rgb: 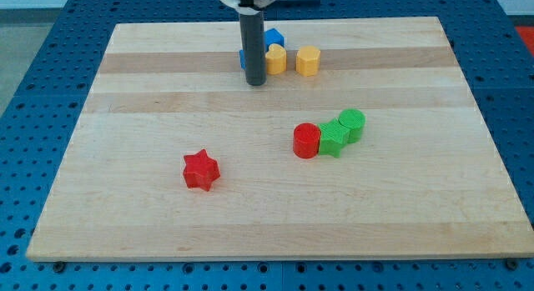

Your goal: Push the hexagon towards the heart

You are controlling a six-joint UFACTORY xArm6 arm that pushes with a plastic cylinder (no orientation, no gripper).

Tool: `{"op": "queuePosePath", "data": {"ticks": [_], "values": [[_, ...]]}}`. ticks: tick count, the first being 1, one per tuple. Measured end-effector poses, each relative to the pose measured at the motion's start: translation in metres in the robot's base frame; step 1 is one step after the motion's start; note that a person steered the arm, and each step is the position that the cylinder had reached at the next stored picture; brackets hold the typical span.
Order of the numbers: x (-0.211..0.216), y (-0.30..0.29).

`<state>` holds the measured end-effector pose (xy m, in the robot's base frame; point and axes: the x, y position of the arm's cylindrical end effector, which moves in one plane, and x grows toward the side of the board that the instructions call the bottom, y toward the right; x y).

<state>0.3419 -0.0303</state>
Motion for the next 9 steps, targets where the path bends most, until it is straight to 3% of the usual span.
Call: {"op": "queuePosePath", "data": {"ticks": [2, 3, 4, 8, 9], "values": [[0.015, 0.007], [0.020, 0.057], [-0.009, 0.093], [-0.023, 0.067], [0.003, 0.111]]}}
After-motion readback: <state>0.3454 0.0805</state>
